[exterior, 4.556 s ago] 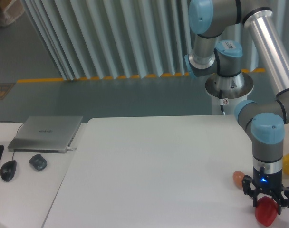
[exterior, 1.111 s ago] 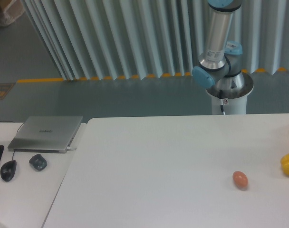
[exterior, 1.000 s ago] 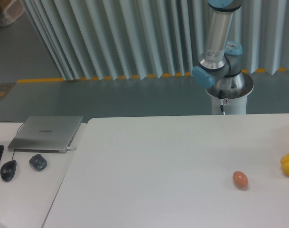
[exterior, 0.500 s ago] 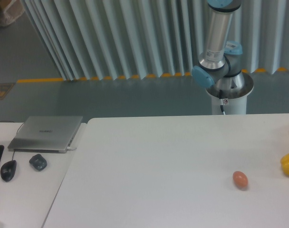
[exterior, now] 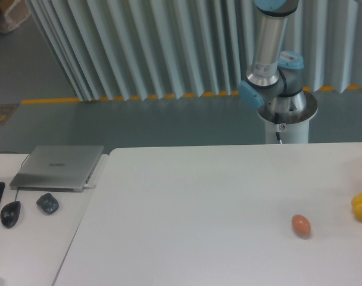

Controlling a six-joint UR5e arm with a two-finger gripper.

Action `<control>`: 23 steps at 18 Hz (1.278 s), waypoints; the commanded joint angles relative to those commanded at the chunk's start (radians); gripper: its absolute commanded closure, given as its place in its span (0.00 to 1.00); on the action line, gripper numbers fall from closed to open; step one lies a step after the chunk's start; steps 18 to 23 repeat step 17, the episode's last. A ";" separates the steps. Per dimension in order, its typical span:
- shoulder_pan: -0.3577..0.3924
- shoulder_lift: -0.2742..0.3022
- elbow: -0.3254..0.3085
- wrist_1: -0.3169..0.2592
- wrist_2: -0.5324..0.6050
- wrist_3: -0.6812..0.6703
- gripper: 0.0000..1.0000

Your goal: Place the red peppers in a basket

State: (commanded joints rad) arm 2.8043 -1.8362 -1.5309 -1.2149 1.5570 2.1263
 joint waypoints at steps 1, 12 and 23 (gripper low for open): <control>-0.020 0.000 0.000 0.000 0.000 -0.026 0.00; -0.203 -0.017 -0.014 0.035 0.000 -0.233 0.00; -0.204 -0.017 -0.034 0.037 0.000 -0.255 0.00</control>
